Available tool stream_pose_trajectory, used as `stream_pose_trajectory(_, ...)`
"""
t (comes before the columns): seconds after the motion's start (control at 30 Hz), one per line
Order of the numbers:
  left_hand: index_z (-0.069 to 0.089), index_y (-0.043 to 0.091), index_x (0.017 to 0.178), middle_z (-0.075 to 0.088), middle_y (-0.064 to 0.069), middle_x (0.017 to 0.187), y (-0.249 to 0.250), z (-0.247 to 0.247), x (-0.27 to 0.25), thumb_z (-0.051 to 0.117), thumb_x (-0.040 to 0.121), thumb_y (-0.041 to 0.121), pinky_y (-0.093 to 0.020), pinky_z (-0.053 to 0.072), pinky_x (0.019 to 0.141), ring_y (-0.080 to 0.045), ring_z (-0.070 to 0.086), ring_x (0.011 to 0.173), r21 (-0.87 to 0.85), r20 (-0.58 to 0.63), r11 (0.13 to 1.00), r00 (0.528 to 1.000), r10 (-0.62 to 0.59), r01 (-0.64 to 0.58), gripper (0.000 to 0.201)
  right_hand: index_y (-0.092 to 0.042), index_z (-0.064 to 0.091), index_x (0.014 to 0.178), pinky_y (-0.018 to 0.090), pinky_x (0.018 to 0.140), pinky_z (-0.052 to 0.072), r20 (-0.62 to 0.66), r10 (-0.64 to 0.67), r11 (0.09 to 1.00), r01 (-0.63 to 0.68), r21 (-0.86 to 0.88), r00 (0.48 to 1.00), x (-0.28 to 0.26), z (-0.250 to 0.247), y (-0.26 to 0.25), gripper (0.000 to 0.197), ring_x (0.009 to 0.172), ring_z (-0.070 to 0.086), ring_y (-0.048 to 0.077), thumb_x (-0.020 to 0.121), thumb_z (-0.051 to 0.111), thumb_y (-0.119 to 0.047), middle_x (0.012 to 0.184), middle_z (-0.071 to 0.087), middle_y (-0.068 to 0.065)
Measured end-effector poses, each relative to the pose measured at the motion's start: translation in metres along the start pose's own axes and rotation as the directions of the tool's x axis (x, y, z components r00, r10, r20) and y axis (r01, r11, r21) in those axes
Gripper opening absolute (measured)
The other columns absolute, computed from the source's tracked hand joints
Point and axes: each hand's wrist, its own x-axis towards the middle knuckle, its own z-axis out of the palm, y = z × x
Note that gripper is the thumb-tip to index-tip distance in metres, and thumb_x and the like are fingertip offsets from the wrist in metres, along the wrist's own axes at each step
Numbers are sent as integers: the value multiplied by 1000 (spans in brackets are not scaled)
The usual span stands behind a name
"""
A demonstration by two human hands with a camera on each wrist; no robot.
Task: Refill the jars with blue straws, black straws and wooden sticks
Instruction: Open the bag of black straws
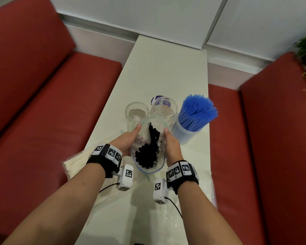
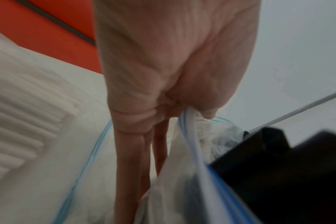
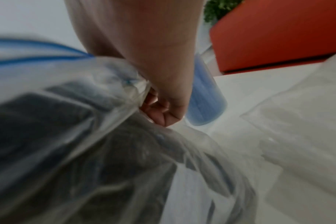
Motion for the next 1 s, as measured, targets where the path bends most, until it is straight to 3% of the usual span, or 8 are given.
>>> stream_pose_trajectory(0.13, 65, 0, 126, 75, -20, 112, -7, -1, 9, 46, 101, 62, -46, 58, 92, -36, 72, 105, -25, -106, 999, 993, -41, 39, 70, -13, 66, 82, 34, 82, 49, -104, 95, 980, -111, -164, 990, 3, -4, 12, 30, 84, 63, 23, 102, 52, -30, 84, 69, 4)
stream_pose_trajectory(0.27, 62, -5, 122, 70, -24, 117, -17, -1, 15, 48, 107, 41, -47, 53, 101, -40, 68, 108, -26, -159, 999, 987, -37, 33, 51, -18, 53, 126, 40, 87, 51, -153, -30, 953, -18, -301, 988, -3, -7, 26, 24, 91, 60, 26, 102, 51, -22, 99, 61, 7)
stream_pose_trajectory(0.37, 58, -2, 104, 60, -23, 97, -22, -2, 15, 47, 109, 23, -38, 52, 79, -32, 63, 81, -22, -217, 999, 976, 28, -34, 27, -37, 43, 138, 26, 77, 51, -9, -199, 927, 185, -327, 980, -12, -12, 27, 44, 93, 63, 16, 100, 47, -14, 108, 59, -1)
stream_pose_trajectory(0.43, 54, 7, 102, 58, -18, 88, -21, 0, 14, 46, 107, 8, -29, 51, 64, -27, 59, 71, -31, -252, 997, 965, 65, -75, 10, -39, 50, 134, 29, 95, 51, 128, -262, 891, 291, -349, 957, -16, -15, 28, 54, 117, 57, 11, 95, 44, -2, 127, 57, -5)
stream_pose_trajectory(0.57, 43, 25, 125, 57, -16, 77, -16, 4, 8, 35, 97, -17, -20, 44, 38, -22, 56, 53, -117, -269, 985, 959, 93, -128, 52, -30, 60, 134, 37, 115, 39, 241, -268, 845, 348, -405, 933, -23, -17, 24, 55, 131, 48, 9, 94, 45, 5, 139, 55, -1)
stream_pose_trajectory(0.77, 56, -8, 136, 56, -31, 137, -11, 3, 7, 36, 97, -20, -40, 61, 72, -39, 66, 102, -266, -209, 959, 977, 42, -98, 46, -40, 56, 138, 38, 109, 32, 191, -442, 640, 457, -618, 877, -36, -23, 25, 64, 136, 43, 11, 88, 61, -1, 152, 41, -8)
stream_pose_trajectory(0.87, 56, -11, 136, 64, -28, 127, -12, 1, 9, 42, 101, -10, -44, 57, 84, -37, 68, 99, -345, -233, 936, 972, -13, -70, 38, -40, 55, 138, 41, 108, 33, 225, -523, 534, 521, -666, 822, -41, -26, 23, 66, 135, 43, 10, 84, 61, -2, 149, 45, -12)
stream_pose_trajectory(1.0, 55, -10, 137, 62, -25, 134, -12, 3, 10, 41, 103, -7, -36, 48, 100, -33, 64, 104, -427, -317, 902, 946, -74, -72, 37, -36, 53, 140, 46, 110, 42, 304, -428, 651, 524, -549, 851, -48, -30, 21, 70, 127, 53, 9, 75, 59, -11, 134, 60, -13)
